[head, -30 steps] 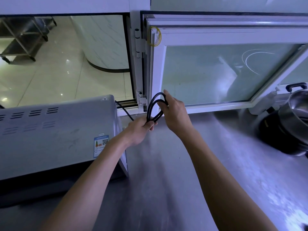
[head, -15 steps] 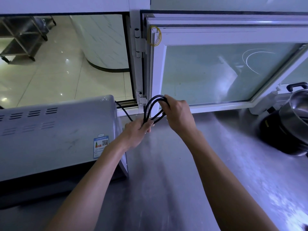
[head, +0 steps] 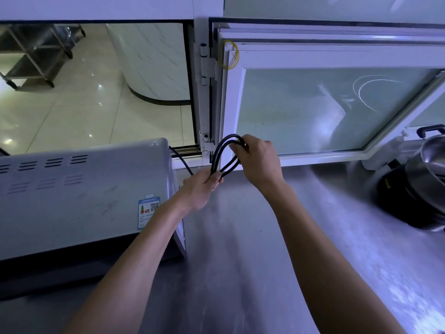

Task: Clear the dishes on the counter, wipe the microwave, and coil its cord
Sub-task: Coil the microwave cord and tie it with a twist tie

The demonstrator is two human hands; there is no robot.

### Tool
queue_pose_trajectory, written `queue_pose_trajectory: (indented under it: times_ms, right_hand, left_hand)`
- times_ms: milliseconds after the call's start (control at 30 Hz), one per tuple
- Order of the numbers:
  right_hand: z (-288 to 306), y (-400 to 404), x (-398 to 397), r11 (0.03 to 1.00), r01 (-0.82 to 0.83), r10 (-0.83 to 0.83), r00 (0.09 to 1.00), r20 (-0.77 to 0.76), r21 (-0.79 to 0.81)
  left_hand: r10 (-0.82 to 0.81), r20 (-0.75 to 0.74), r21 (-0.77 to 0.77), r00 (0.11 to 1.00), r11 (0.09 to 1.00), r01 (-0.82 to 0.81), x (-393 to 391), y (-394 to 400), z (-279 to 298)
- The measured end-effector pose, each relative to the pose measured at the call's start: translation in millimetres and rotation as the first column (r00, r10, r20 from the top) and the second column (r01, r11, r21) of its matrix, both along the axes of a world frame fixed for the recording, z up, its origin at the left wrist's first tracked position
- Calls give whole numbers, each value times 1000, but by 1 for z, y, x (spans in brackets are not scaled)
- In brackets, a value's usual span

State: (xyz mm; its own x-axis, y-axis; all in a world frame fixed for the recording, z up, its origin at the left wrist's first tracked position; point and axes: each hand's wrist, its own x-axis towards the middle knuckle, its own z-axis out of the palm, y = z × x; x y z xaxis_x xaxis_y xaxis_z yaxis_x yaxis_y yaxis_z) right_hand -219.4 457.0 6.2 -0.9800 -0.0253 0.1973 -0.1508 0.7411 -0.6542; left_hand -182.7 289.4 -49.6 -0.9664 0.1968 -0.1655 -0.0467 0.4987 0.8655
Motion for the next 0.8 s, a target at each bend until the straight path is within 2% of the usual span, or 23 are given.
queue_pose_trajectory:
  times_ms: [167,300,467,667,800]
  right_hand:
    - [-1,3,-4,994,-74,77,996,36,-83]
    - [2,5,-3,982,-110,117,992,36,-153]
    - [13,9,-5,980,-88,58,984,-168,-176]
    - [44,-2,-27,969,-58,-31,936,-350,-240]
    - [69,-16,-50,964,-50,-66,906,-417,-261]
  left_hand:
    - [-4,-10,-3,1000,1000,4,0,-6,-2]
    - [60,-6,61,998,996,-60,1,-9,-3]
    - [128,30,234,991,963,-131,-4,-10,8]
    - [155,-49,254,987,957,-138,-21,-10,31]
    - [220,-88,304,972,935,-184,-36,-8,51]
